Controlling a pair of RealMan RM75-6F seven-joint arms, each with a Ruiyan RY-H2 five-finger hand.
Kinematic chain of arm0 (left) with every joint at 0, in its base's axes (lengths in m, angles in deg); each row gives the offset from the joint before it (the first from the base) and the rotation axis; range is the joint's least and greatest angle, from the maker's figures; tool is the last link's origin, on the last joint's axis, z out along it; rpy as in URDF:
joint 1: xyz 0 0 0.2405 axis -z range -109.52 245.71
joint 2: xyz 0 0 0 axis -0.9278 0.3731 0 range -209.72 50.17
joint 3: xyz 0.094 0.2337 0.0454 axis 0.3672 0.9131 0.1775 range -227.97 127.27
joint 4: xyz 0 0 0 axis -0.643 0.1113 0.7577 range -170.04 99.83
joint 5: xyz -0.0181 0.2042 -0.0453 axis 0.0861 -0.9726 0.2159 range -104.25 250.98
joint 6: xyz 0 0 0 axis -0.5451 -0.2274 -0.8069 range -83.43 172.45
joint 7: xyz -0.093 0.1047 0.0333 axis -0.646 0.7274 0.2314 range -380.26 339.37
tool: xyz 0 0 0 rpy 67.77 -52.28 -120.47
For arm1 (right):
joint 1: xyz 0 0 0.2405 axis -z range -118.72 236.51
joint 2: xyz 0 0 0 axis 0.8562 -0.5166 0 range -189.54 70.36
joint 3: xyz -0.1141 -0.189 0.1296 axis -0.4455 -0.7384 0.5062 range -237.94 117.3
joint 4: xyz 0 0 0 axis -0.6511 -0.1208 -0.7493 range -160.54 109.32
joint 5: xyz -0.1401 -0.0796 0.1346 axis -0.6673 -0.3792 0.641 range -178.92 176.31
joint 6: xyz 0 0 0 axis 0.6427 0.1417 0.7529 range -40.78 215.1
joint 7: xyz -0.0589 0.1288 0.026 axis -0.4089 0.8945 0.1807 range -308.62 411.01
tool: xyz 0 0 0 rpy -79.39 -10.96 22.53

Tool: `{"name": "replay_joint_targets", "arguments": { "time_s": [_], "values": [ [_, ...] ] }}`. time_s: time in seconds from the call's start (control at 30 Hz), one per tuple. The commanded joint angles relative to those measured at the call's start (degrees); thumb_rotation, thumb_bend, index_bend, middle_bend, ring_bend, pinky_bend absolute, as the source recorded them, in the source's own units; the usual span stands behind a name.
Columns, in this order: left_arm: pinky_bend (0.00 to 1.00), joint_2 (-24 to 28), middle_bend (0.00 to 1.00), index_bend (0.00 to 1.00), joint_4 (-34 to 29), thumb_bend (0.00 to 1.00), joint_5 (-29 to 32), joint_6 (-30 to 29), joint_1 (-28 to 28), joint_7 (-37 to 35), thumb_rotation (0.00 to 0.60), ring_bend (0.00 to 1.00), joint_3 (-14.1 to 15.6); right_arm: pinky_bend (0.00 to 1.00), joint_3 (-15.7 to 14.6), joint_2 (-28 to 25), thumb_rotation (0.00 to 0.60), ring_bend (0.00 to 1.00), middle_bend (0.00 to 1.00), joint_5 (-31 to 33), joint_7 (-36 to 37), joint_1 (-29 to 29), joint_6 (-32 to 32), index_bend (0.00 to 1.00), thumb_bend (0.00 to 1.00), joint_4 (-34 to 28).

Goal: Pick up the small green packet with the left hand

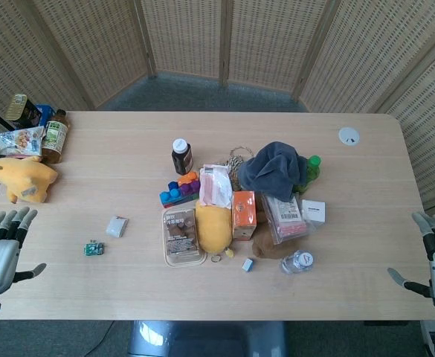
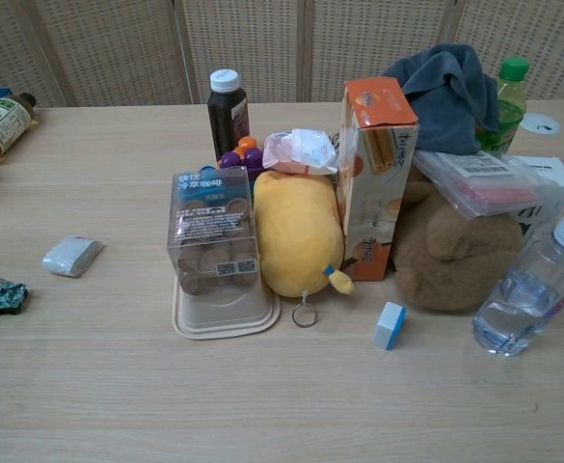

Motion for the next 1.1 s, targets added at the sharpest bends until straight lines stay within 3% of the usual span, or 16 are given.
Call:
{"name": "replay_joint_targets", "arguments": {
  "time_s": [0.03,0.27,0.47,0.7,1.1],
  "values": [
    [0.0,-0.1,0.0,0.07,0.14,0.0,-0.13,0.03,-0.04,0.28,0.6,0.0,0.01,0.0,-0.05,0.08,0.6,0.0,0.0,-0.01,-0.16,-0.06,0.16,0.0,0.0,0.05],
    [0.0,-0.17,0.0,0.07,1.16,0.0,-0.64,1.94,0.58,0.44,0.6,0.0,0.48,0.0,0.0,0.13,0.6,0.0,0.0,-0.12,-0.35,-0.01,-0.01,0.0,0.0,-0.03],
    [0.0,-2.06,0.0,0.07,5.6,0.0,-0.17,6.49,2.43,0.41,0.6,0.0,0.94,0.0,-0.03,0.57,0.6,0.0,0.0,0.14,-1.21,-0.11,0.32,0.0,0.0,0.13],
    [0.0,-8.43,0.0,0.1,13.99,0.0,0.86,13.27,6.09,3.89,0.6,0.0,1.06,0.0,-0.01,0.84,0.6,0.0,0.0,0.28,-1.45,-0.22,0.56,0.0,0.0,0.23],
    [0.0,-18.87,0.0,0.18,22.65,0.0,4.46,17.88,8.73,8.45,0.6,0.0,0.31,0.0,0.44,-0.06,0.6,0.0,0.0,0.6,0.41,-0.04,0.11,0.0,0.0,0.17]
  ]
}}
